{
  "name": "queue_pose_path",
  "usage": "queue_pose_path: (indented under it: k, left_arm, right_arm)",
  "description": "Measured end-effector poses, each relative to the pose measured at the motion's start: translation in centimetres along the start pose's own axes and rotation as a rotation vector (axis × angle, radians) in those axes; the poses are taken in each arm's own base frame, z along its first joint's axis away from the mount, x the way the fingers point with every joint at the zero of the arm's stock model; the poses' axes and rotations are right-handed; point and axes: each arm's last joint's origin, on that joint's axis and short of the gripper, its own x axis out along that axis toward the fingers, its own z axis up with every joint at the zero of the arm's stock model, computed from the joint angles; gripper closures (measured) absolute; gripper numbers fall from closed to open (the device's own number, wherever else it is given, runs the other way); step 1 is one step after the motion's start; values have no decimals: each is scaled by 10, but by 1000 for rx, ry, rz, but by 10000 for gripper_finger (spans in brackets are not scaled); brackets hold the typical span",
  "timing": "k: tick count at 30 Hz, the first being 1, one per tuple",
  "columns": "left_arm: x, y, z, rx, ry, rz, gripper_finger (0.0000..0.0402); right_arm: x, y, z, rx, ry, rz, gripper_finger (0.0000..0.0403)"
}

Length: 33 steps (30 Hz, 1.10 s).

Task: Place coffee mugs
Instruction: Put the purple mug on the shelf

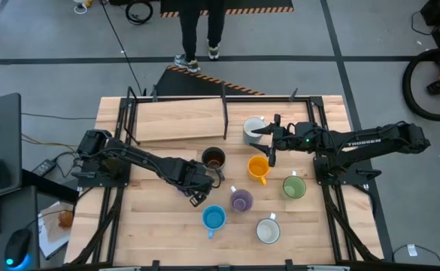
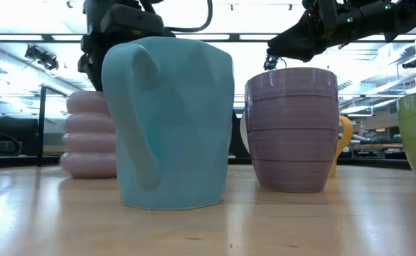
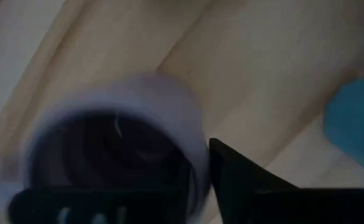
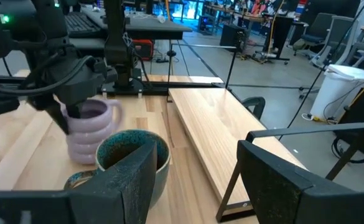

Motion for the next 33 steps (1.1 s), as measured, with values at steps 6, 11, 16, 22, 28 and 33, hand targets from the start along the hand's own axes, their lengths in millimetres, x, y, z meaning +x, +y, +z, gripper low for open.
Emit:
queue_pose_path:
  k: [6,11,16,22,28,33]
  left_arm:
    - [-3,4,-9,127,112,6,364]
    - [-9,8,-26,318,234,48,364]
    - [-26,19,-32,518,261,39,357]
    - [-52,45,-21,704,142,57,360]
    - [-67,78,2,885,68,94,360]
    - [-66,113,29,899,65,110,360]
  right_arm:
    - [0,0,0,1,0,0,174]
    - [0,0,0,1,0,0,174]
    - [0,0,0,1,0,0,174]
    - [0,0,4,0,19,4,174]
    - [0,2,13,-4,21,20,174]
    - [0,3,13,21,26,42,174]
